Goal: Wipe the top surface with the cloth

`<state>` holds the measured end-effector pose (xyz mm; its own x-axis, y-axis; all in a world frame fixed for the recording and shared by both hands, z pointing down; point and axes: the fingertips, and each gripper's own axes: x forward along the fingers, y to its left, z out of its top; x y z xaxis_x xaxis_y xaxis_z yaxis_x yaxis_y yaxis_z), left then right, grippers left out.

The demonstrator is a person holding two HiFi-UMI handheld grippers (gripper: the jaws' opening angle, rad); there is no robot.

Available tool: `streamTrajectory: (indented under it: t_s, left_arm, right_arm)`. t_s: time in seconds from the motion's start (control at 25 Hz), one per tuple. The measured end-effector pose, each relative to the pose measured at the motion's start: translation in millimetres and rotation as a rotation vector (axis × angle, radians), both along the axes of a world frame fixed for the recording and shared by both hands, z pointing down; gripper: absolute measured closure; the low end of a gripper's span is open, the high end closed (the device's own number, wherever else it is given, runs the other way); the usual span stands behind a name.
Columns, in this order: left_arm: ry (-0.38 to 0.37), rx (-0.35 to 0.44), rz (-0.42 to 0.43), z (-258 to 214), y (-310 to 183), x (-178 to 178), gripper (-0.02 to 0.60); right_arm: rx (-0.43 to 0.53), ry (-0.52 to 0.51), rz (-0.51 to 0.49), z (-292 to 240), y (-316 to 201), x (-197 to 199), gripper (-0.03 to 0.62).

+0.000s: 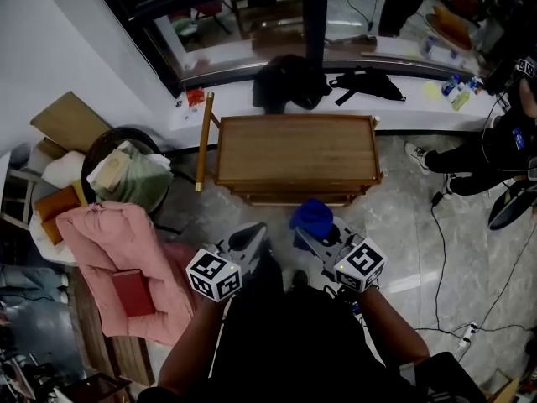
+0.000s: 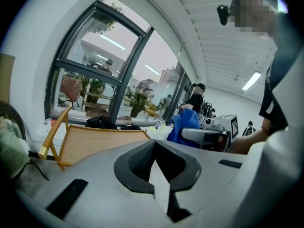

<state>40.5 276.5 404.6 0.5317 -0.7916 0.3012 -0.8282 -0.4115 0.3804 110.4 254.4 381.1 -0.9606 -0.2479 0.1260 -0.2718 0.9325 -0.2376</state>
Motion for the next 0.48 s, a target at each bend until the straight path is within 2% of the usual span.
streamTrajectory:
  t_s: [0.2, 0.48]
  left_arm:
    - [0.017, -0.004, -0.009, 4, -18, -19, 0.572]
    - [0.108, -0.032, -0.050, 13, -66, -57, 0.572]
  right_arm:
    - [-0.001, 0.016, 0.016, 5, -15, -17, 0.546]
    - [-0.010, 0.063, 0.041, 13, -55, -44, 0.546]
